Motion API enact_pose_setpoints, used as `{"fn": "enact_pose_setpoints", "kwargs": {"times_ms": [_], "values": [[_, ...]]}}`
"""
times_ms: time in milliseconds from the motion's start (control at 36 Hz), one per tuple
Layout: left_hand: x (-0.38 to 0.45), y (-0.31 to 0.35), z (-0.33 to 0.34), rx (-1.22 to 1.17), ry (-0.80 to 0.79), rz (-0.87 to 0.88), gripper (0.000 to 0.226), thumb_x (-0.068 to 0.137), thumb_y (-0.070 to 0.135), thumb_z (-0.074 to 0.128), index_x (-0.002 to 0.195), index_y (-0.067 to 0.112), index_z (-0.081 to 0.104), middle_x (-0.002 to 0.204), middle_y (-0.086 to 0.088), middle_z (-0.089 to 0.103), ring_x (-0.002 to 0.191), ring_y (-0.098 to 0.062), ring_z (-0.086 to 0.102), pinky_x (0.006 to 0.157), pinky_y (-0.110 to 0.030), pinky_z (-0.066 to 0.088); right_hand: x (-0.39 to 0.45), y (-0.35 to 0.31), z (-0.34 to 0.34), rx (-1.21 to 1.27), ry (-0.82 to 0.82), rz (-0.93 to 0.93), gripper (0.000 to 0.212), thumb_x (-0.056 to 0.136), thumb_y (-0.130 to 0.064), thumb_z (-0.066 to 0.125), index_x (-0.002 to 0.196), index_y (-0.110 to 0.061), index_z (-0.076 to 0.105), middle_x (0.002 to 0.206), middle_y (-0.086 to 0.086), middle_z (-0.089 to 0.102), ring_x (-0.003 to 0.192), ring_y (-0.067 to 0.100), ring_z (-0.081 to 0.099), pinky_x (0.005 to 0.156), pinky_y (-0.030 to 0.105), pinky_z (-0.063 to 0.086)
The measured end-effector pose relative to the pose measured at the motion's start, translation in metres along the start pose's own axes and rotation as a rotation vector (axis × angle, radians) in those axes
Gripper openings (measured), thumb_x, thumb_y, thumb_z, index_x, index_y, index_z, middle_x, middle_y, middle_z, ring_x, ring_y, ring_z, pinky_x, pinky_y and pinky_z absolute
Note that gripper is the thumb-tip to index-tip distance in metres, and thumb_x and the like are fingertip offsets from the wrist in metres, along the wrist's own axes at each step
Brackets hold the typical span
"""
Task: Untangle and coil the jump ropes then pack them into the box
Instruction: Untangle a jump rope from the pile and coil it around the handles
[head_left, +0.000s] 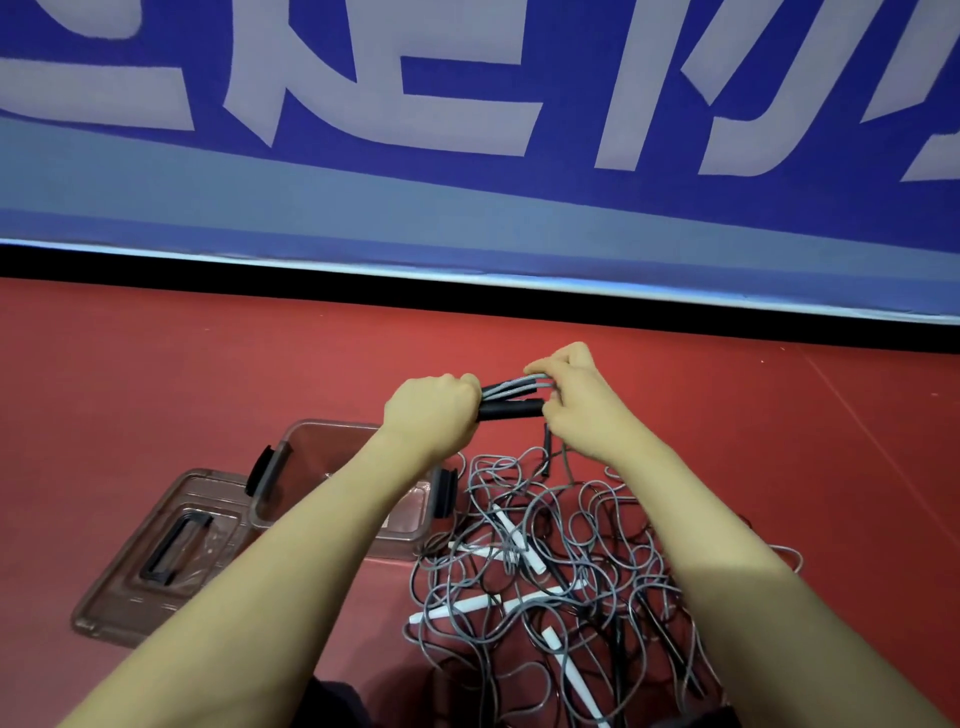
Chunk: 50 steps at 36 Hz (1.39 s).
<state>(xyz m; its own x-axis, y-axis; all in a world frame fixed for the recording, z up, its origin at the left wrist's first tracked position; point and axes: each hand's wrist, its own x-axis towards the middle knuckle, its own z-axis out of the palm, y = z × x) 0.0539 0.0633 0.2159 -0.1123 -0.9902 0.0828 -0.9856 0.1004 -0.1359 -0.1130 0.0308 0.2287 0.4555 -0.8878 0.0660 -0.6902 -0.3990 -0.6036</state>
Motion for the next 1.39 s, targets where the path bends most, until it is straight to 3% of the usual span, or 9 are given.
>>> {"fn": "enact_pose_setpoints", "kwargs": {"times_ms": [167,333,417,556,806,889,972,1167,1389], "values": [[-0.005,-0.004,-0.004,0.023,0.021,0.061,0.016,0.095,0.023,0.04,0.104,0.012,0.047,0.093,-0.008,0.065,0.081,-0.033,0.062,0.06,-0.031,0.036,0.002,0.008,-0.004,-0.049,0.153,-0.078,0.024,0.094,0.002,0.042,0.107,-0.001,0.063,0.101,0.002,0.043,0.094,0.017,0.045,0.085,0.015,0.028],[-0.011,-0.004,-0.015,-0.212,0.254,0.131,0.017,0.082,0.015,0.064,0.09,0.004,0.053,0.076,-0.013,0.064,0.063,-0.037,0.062,0.05,-0.033,0.033,-0.003,0.001,-0.007,0.052,0.105,-0.018,0.018,0.098,-0.006,0.037,0.087,-0.014,0.048,0.074,-0.002,0.05,0.065,0.015,0.045,0.058,0.029,0.03],[-0.01,0.0,-0.02,-0.218,0.189,0.003,0.019,0.093,0.025,0.049,0.104,0.009,0.045,0.098,-0.01,0.063,0.089,-0.037,0.06,0.061,-0.034,0.03,-0.002,-0.001,-0.006,0.175,0.103,0.025,0.018,0.097,-0.005,0.038,0.088,-0.009,0.053,0.071,0.003,0.057,0.062,0.016,0.054,0.056,0.025,0.037],[-0.002,-0.003,-0.017,-0.308,0.173,-0.194,0.016,0.095,0.022,0.046,0.102,0.008,0.042,0.099,-0.016,0.064,0.088,-0.041,0.059,0.063,-0.035,0.033,-0.001,-0.003,-0.006,0.388,0.019,0.045,0.02,0.096,-0.016,0.051,0.077,-0.018,0.056,0.049,-0.009,0.049,0.045,0.01,0.049,0.061,0.031,0.054],[0.001,-0.004,0.003,-0.243,0.05,-0.279,0.016,0.097,0.016,0.042,0.103,0.003,0.048,0.102,-0.017,0.064,0.09,-0.039,0.062,0.064,-0.036,0.035,-0.01,-0.018,-0.014,0.052,-0.126,-0.048,0.01,0.086,-0.012,0.056,0.084,-0.012,0.066,0.064,-0.001,0.057,0.056,0.02,0.054,0.059,0.035,0.048],[0.001,-0.003,0.006,-0.189,0.005,-0.233,0.016,0.097,0.017,0.042,0.103,0.004,0.049,0.101,-0.017,0.064,0.088,-0.038,0.063,0.063,-0.035,0.036,-0.011,-0.025,-0.018,-0.279,-0.005,-0.146,0.019,0.085,-0.012,0.052,0.093,-0.017,0.068,0.082,-0.001,0.065,0.08,0.026,0.059,0.066,0.033,0.042],[0.002,-0.001,0.006,-0.15,-0.011,-0.15,0.015,0.096,0.017,0.042,0.104,0.006,0.048,0.1,-0.015,0.064,0.086,-0.037,0.062,0.062,-0.034,0.036,-0.011,-0.024,-0.016,-0.222,0.226,-0.234,0.027,0.086,-0.009,0.053,0.105,-0.018,0.069,0.096,-0.002,0.068,0.092,0.025,0.06,0.074,0.034,0.046],[-0.003,0.001,0.002,-0.023,0.035,0.182,0.015,0.097,0.023,0.039,0.104,0.012,0.046,0.092,-0.005,0.065,0.08,-0.031,0.061,0.058,-0.03,0.033,0.004,-0.006,-0.016,0.083,0.325,0.038,0.03,0.076,-0.005,0.066,0.084,-0.03,0.051,0.056,-0.01,0.042,0.057,0.014,0.041,0.065,0.042,0.045],[-0.006,-0.003,-0.002,-0.26,0.472,0.431,0.007,0.072,0.02,0.04,0.072,0.013,0.043,0.05,0.0,0.048,0.037,-0.025,0.044,0.036,-0.018,0.022,0.005,0.005,-0.019,0.159,0.218,0.101,0.028,0.078,-0.039,0.075,0.069,-0.02,0.056,0.049,-0.008,0.039,0.049,0.012,0.033,0.057,0.029,0.032]]}}
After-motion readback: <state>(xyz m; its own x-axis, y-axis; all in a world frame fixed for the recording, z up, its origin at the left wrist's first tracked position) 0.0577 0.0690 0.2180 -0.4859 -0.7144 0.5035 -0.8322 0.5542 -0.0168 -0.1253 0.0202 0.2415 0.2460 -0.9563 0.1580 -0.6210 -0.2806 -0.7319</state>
